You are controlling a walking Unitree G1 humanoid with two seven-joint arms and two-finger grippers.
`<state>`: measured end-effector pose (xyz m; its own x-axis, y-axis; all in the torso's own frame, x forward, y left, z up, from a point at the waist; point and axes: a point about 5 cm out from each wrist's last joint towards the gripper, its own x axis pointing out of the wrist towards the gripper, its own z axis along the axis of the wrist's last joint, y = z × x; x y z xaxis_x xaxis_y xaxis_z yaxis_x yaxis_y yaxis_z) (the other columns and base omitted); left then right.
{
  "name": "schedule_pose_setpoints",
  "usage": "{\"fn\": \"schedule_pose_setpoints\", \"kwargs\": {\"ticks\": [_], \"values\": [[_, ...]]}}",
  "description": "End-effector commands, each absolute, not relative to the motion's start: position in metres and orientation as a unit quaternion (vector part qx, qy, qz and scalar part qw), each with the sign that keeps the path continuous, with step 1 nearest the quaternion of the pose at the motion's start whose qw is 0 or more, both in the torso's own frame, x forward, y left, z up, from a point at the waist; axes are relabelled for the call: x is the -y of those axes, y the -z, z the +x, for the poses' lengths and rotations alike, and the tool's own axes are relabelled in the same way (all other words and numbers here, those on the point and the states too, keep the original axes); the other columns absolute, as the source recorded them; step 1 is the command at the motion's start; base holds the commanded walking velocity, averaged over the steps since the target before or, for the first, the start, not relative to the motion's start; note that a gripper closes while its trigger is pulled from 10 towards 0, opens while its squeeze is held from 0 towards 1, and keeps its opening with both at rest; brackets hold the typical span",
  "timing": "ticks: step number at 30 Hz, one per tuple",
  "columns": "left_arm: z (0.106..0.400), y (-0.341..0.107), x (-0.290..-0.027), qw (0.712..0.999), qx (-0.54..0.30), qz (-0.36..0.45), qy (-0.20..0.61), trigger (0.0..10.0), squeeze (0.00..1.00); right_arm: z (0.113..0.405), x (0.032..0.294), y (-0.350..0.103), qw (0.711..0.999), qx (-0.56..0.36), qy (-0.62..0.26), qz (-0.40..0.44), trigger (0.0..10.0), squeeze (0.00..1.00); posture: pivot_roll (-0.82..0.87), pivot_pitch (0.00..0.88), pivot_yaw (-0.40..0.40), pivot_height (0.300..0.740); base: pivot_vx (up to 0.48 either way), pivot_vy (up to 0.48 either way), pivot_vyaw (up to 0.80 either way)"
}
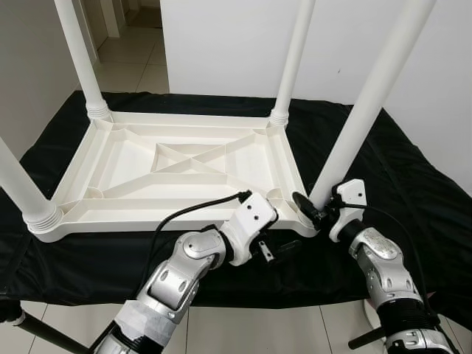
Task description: Building children table
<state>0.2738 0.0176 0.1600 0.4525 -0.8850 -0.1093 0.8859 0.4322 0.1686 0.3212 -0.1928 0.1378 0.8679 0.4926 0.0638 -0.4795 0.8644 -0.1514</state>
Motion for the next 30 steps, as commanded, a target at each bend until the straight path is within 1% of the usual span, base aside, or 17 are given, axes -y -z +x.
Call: {"fn": "schedule_pose_setpoints", "kwargs": {"ticks": [1,3,4,8,9,10,13,14,16,17,18,20,23,24,25,27,30], "values": [[0.274,-0.158,-0.017,0.848,-0.006,0.110,0.519,10.0,0.00,0.317,0.191,-0.120,0.962,0.008,-0.264,-0.067,0.0,0.00,0.04,0.052,-0.035,0.740,0.000,0.000,0.00],[0.274,-0.158,-0.017,0.848,-0.006,0.110,0.519,10.0,0.00,0.317,0.191,-0.120,0.962,0.008,-0.264,-0.067,0.0,0.00,0.04,0.052,-0.035,0.740,0.000,0.000,0.00],[0.274,-0.158,-0.017,0.848,-0.005,0.110,0.518,10.0,0.00,0.317,0.191,-0.119,0.964,0.006,-0.259,-0.059,10.0,0.00,0.04,0.055,-0.036,0.740,0.000,0.000,0.00],[0.275,-0.158,-0.017,0.852,-0.004,0.110,0.512,10.0,0.00,0.319,0.193,-0.115,0.977,-0.011,-0.208,-0.038,10.0,0.00,0.04,0.055,-0.040,0.740,0.000,0.000,0.00],[0.275,-0.158,-0.017,0.852,-0.004,0.110,0.512,10.0,0.00,0.319,0.193,-0.115,0.977,-0.011,-0.208,-0.038,10.0,0.00,0.04,0.055,-0.040,0.740,0.000,0.000,0.00],[0.275,-0.158,-0.017,0.852,-0.004,0.109,0.511,10.0,0.00,0.320,0.193,-0.113,0.981,-0.016,-0.187,-0.039,10.0,0.00,0.04,0.055,-0.040,0.740,0.000,0.000,0.00],[0.275,-0.158,-0.017,0.852,-0.004,0.109,0.511,10.0,0.00,0.320,0.193,-0.113,0.981,-0.016,-0.187,-0.039,10.0,0.00,0.04,0.055,-0.040,0.740,0.000,0.000,0.00],[0.275,-0.158,-0.017,0.853,-0.004,0.109,0.511,10.0,0.00,0.320,0.192,-0.111,0.985,-0.019,-0.168,-0.031,10.0,0.00,0.04,0.056,-0.039,0.740,0.000,0.000,0.00],[0.275,-0.158,-0.017,0.853,-0.004,0.109,0.511,10.0,0.00,0.320,0.192,-0.111,0.985,-0.019,-0.168,-0.031,10.0,0.00,0.04,0.056,-0.039,0.740,0.000,0.000,0.00],[0.275,-0.158,-0.017,0.852,-0.004,0.109,0.512,10.0,0.00,0.320,0.190,-0.109,0.995,-0.031,-0.098,-0.003,10.0,0.00,0.03,0.058,-0.036,0.740,0.000,0.000,0.00],[0.275,-0.158,-0.017,0.852,-0.004,0.109,0.512,10.0,0.00,0.320,0.190,-0.109,0.995,-0.031,-0.098,-0.003,10.0,0.00,0.03,0.058,-0.036,0.740,0.000,0.000,0.00],[0.275,-0.157,-0.016,0.852,-0.004,0.110,0.513,10.0,0.00,0.319,0.189,-0.107,0.998,-0.045,-0.030,0.033,10.0,0.00,0.03,0.056,-0.037,0.740,0.000,0.000,0.00],[0.275,-0.157,-0.016,0.851,-0.003,0.110,0.513,10.0,0.00,0.317,0.187,-0.105,0.998,-0.049,-0.006,0.050,10.0,0.00,0.03,0.056,-0.037,0.740,0.000,0.000,0.00],[0.275,-0.158,-0.016,0.852,-0.002,0.110,0.512,10.0,0.00,0.312,0.180,-0.103,0.996,-0.052,0.021,0.064,10.0,0.00,0.03,0.057,-0.039,0.740,0.000,0.000,0.00],[0.275,-0.158,-0.016,0.852,-0.002,0.110,0.512,10.0,0.00,0.312,0.180,-0.103,0.996,-0.052,0.021,0.064,10.0,0.00,0.03,0.057,-0.039,0.740,0.000,0.000,0.00],[0.275,-0.157,-0.016,0.854,-0.001,0.110,0.508,10.0,0.00,0.302,0.164,-0.100,0.994,-0.057,0.052,0.083,10.0,0.00,0.03,0.060,-0.040,0.740,0.000,0.000,0.00],[0.275,-0.158,-0.017,0.855,-0.001,0.110,0.506,10.0,0.00,0.297,0.155,-0.101,0.992,-0.054,0.063,0.091,10.0,0.00,0.03,0.060,-0.041,0.740,0.000,0.000,0.00]]}}
